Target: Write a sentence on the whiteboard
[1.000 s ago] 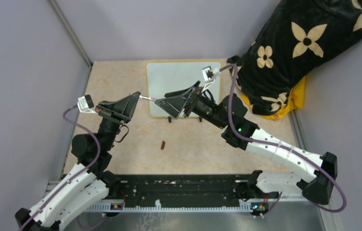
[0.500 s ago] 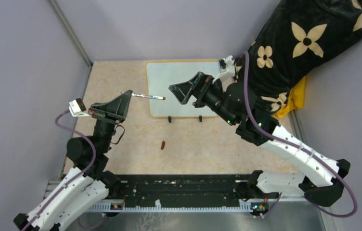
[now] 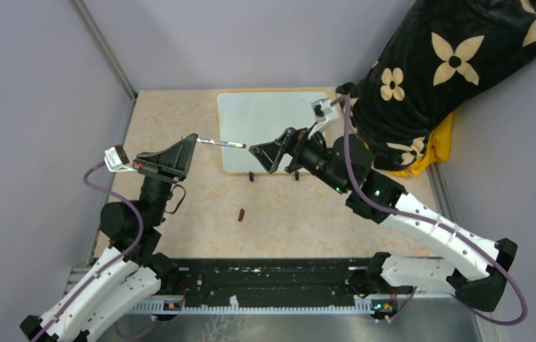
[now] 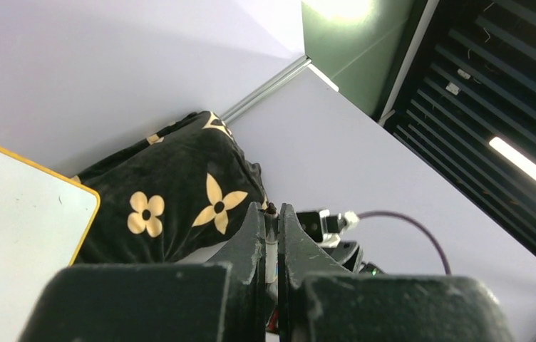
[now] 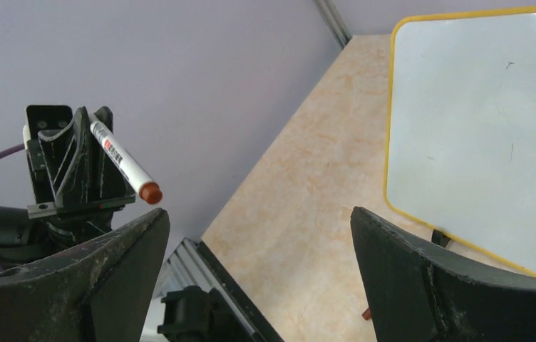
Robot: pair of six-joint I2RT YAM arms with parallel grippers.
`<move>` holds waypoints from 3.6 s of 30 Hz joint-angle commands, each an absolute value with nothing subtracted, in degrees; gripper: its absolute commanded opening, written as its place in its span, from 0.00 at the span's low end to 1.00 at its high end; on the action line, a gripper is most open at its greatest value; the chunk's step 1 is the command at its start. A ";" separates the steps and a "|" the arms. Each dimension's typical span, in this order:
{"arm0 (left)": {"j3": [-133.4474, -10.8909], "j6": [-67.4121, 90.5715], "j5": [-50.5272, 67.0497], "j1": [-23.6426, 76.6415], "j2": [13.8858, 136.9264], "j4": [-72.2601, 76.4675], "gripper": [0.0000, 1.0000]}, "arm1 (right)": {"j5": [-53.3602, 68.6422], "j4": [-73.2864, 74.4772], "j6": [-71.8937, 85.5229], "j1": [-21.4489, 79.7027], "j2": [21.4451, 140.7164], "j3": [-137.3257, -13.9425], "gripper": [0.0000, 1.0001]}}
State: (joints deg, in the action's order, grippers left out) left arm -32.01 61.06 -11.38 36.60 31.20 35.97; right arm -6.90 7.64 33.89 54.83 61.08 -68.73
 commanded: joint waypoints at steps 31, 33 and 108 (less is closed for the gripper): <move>-33.74 65.91 -9.85 36.72 36.32 42.74 0.00 | 5.14 -33.21 41.24 56.28 61.37 -57.46 0.90; -33.56 67.14 -9.88 36.69 36.68 43.50 0.00 | 5.10 -34.31 42.44 56.34 62.48 -57.87 0.86; -32.43 73.30 -12.29 36.66 35.71 34.37 0.00 | 5.39 -38.95 46.88 56.60 70.81 -61.66 0.31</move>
State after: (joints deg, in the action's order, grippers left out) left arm -31.99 72.18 -10.44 36.60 36.45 36.77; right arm 5.87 -35.66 46.74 55.88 70.72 -58.30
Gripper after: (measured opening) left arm 0.029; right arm 0.318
